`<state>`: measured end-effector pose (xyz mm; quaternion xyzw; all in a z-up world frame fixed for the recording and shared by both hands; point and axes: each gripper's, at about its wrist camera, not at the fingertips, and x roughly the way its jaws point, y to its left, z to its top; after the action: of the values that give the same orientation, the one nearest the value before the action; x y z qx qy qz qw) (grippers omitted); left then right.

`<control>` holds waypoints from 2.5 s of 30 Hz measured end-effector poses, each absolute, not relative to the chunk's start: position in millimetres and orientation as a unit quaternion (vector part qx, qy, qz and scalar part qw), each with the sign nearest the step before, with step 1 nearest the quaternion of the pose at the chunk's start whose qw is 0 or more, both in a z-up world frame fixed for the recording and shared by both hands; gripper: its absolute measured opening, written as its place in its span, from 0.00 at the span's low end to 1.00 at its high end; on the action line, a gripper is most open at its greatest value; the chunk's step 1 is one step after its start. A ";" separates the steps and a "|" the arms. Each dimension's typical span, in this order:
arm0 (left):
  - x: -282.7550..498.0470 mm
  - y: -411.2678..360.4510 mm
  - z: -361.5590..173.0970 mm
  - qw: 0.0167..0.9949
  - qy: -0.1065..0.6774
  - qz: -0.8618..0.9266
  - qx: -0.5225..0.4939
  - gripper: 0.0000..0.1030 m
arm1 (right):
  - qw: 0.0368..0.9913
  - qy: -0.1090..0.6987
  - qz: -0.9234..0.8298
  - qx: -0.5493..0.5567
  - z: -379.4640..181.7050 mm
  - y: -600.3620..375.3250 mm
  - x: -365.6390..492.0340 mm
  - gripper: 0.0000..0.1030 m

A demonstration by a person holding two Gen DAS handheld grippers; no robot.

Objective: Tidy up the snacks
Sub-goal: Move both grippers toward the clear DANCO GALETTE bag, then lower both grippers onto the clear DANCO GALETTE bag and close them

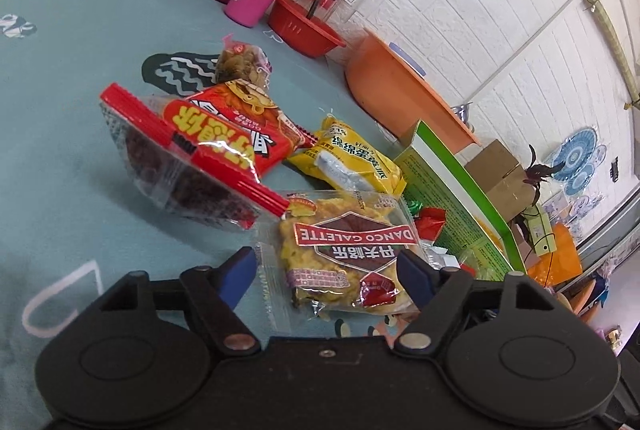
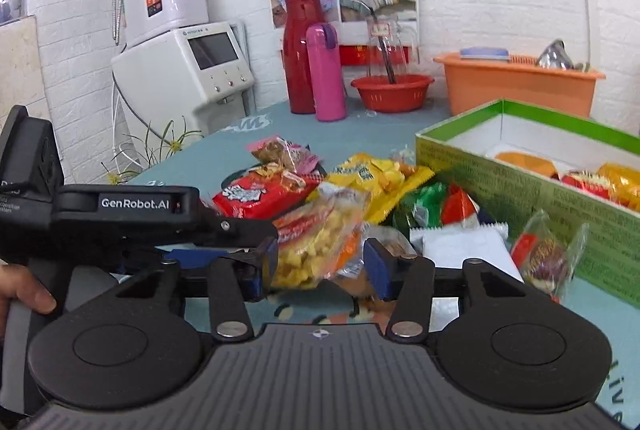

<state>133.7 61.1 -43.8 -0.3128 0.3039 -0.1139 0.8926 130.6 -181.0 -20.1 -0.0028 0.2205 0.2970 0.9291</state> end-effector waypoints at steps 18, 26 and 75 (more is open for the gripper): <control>68.4 46.0 -46.3 0.889 0.329 -0.148 -0.282 0.61 | 0.897 0.265 0.354 -0.025 -26.9 -200.2 78.8 0.59; 43.9 46.1 -34.2 0.897 0.316 -0.137 -0.276 1.00 | 0.893 0.297 0.338 0.026 -34.0 -219.3 70.0 0.74; 70.8 42.6 -39.1 0.893 0.338 -0.129 -0.268 0.78 | 0.897 0.295 0.329 0.001 -38.6 -188.9 136.3 0.93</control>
<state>70.8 42.6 -39.1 -0.2682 0.3380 -0.1289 0.8928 136.3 -188.9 -38.6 0.0006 0.2949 0.3291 0.8971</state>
